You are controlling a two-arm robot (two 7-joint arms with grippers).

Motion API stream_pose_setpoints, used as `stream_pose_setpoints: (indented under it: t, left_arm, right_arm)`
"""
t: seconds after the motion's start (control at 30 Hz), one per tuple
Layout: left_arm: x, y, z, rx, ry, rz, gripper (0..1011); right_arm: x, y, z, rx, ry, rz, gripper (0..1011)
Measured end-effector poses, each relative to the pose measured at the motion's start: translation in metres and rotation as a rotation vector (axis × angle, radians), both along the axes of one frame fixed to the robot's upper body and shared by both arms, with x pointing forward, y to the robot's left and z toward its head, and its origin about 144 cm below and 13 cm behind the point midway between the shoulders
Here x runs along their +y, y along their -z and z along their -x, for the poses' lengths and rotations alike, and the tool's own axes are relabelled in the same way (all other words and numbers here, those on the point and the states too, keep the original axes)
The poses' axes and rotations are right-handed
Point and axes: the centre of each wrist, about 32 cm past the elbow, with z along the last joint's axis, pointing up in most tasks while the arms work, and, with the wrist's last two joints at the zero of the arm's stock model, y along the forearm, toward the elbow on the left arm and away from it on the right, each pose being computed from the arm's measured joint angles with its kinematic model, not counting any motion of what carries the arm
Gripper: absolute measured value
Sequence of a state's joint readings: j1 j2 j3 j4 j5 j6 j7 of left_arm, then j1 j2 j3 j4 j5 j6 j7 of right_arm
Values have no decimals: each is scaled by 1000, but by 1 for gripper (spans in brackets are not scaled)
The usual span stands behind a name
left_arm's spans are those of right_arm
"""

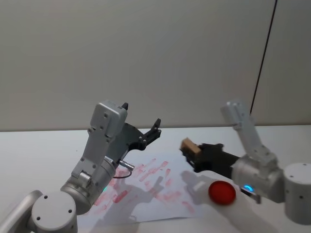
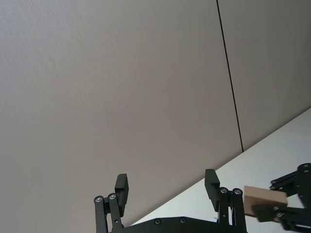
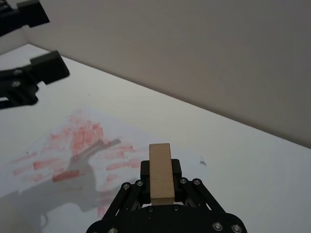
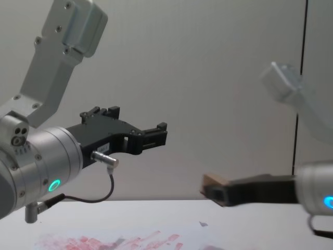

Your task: Use the one hand to pick up the stamp and affix it onto the A4 paper.

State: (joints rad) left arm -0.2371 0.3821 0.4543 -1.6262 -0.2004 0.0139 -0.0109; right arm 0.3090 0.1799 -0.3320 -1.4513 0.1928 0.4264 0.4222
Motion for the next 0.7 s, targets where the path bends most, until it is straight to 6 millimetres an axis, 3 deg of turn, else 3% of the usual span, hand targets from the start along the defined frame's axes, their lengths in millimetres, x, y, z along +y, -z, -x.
stream_pose_setpoints:
  t: [0.4,0.7]
  left_arm:
    - [0,0,0,0,0,0,1001]
    - [0,0,0,0,0,0,1001]
  right_arm:
    - [-42,10,21,79,50,79,221]
    - [-51,18,27,115,56,120,220]
